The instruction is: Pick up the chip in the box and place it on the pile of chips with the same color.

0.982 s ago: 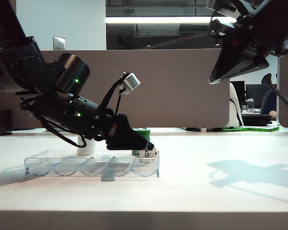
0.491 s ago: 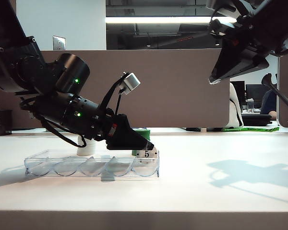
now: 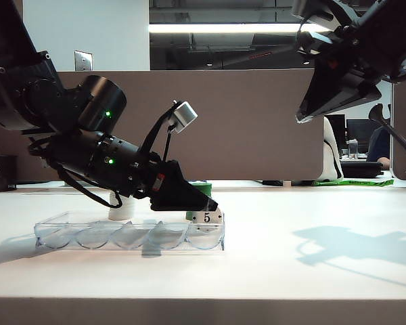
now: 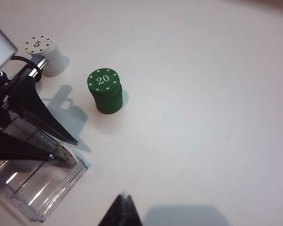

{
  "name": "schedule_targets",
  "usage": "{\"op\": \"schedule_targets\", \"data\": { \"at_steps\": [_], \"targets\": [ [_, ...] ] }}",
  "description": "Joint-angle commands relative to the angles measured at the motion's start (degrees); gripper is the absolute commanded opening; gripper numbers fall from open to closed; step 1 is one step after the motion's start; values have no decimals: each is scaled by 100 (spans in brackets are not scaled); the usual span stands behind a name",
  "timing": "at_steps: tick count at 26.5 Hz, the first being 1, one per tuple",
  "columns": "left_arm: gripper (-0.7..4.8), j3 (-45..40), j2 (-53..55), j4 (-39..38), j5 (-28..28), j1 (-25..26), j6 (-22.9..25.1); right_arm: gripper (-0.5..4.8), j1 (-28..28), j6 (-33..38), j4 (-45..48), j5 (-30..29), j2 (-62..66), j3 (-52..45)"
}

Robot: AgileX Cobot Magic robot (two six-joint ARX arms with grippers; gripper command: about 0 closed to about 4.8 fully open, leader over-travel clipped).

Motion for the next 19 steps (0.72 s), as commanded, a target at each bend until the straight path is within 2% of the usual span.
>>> {"op": "schedule_targets", "data": {
  "at_steps": [1, 13, 17, 19],
  "targets": [
    [111, 24, -20, 33, 81, -9, -24, -6, -2, -15, 77, 15, -26, 24],
    [107, 24, -20, 35, 83, -9, -129, -6, -4, -15, 77, 15, -24, 24],
    [53, 24, -22, 35, 87, -9, -136, -6, -4, -15, 77, 15, -26, 24],
    [52, 24, -22, 37, 87, -9, -173, -6, -4, -15, 77, 15, -26, 24]
  ]
}}
